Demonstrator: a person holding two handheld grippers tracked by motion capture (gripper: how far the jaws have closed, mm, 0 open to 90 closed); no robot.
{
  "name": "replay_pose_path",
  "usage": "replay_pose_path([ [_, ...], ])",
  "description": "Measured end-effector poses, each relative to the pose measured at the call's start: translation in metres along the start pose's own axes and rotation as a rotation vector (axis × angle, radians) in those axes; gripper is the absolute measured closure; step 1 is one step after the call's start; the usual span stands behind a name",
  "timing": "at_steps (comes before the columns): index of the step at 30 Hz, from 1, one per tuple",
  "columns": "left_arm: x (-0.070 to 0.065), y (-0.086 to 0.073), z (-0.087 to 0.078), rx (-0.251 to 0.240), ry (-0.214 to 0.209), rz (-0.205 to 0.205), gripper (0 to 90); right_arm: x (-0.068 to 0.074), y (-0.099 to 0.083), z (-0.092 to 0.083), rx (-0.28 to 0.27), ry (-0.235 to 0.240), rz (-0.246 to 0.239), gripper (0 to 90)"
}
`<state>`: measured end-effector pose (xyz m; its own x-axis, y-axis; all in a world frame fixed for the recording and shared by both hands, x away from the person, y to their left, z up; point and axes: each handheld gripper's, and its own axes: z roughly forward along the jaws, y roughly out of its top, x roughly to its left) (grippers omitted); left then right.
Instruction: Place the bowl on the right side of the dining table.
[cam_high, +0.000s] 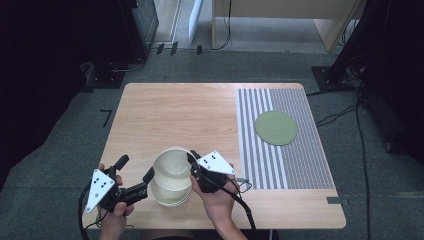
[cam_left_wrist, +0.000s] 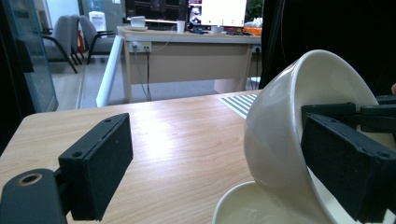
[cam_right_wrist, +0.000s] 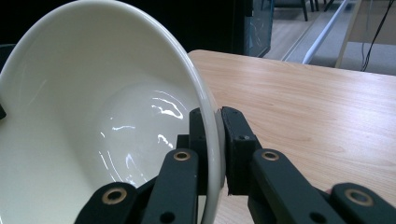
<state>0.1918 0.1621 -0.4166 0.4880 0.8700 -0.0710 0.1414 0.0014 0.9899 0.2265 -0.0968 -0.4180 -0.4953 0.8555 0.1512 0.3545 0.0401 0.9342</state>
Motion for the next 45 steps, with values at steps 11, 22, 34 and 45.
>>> replay_pose_path([
  [11, 0.006, 0.0, -0.003, -0.008, 0.006, -0.012, 9.8, -0.012, 0.004, -0.002, -0.012, -0.035, 0.022, 84.3],
  [22, 0.024, -0.012, -0.002, 0.019, 0.038, -0.06, 9.8, -0.024, 0.008, -0.007, -0.025, -0.06, 0.034, 84.3],
  [34, 0.041, -0.027, -0.001, 0.048, 0.088, -0.079, 9.9, -0.036, 0.011, -0.012, -0.029, -0.084, 0.039, 84.2],
  [45, 0.051, -0.044, 0.003, 0.096, 0.136, -0.07, 10.1, -0.049, 0.014, -0.018, -0.035, -0.109, 0.05, 84.2],
])
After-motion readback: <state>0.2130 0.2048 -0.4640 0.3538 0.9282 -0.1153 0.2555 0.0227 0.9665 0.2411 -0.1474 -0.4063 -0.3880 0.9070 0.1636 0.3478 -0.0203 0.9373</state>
